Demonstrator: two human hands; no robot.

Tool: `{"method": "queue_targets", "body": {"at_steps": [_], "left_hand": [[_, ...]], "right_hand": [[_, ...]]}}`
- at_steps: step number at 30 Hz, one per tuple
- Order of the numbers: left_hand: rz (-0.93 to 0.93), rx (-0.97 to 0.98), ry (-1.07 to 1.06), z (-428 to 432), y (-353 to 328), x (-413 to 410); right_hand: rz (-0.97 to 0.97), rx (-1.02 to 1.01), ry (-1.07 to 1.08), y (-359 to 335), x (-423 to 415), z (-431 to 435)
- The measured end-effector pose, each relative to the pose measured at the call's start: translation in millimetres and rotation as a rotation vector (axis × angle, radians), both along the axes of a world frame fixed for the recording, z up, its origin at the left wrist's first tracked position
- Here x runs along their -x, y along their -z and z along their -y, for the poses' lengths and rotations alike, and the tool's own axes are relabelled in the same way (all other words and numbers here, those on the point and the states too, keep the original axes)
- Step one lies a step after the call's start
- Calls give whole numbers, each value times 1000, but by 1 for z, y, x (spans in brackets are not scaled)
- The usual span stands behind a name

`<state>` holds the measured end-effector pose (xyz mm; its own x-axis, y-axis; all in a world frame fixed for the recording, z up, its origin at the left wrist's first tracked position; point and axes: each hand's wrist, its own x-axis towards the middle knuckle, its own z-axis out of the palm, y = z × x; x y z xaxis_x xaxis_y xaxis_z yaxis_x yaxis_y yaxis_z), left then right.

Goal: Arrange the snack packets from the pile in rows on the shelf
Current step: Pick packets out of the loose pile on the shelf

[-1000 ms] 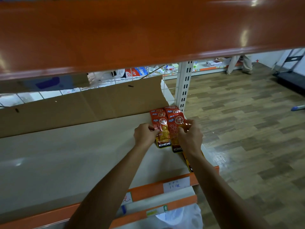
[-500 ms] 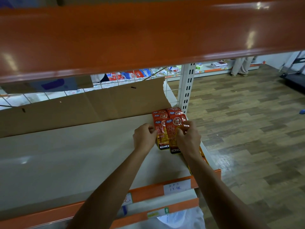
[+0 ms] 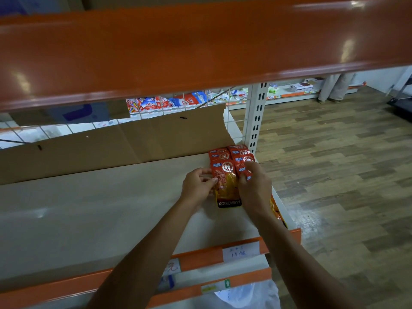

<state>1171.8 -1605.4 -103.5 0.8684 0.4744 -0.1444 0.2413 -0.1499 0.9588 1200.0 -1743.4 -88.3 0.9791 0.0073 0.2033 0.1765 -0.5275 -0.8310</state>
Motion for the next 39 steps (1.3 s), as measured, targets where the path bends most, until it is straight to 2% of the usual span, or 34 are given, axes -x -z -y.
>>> {"method": "queue_targets", "body": {"at_steps": [7,12,16,23,39], "left_hand": [[-87,-86,-18,1,6,4],[-121,-152,-14,6,7,5],[-125,-245,-21,8,7,5],[-141,-285,-26,16,4,3],[-149,-241,-54,16,2,4]], "right_hand": [[60,229,11,7,0,9],[22,317,-20,13,0,10],[38,313,-15,15,1,11],[14,343,-29,14,2,8],[26,379,-74,12,5,2]]}}
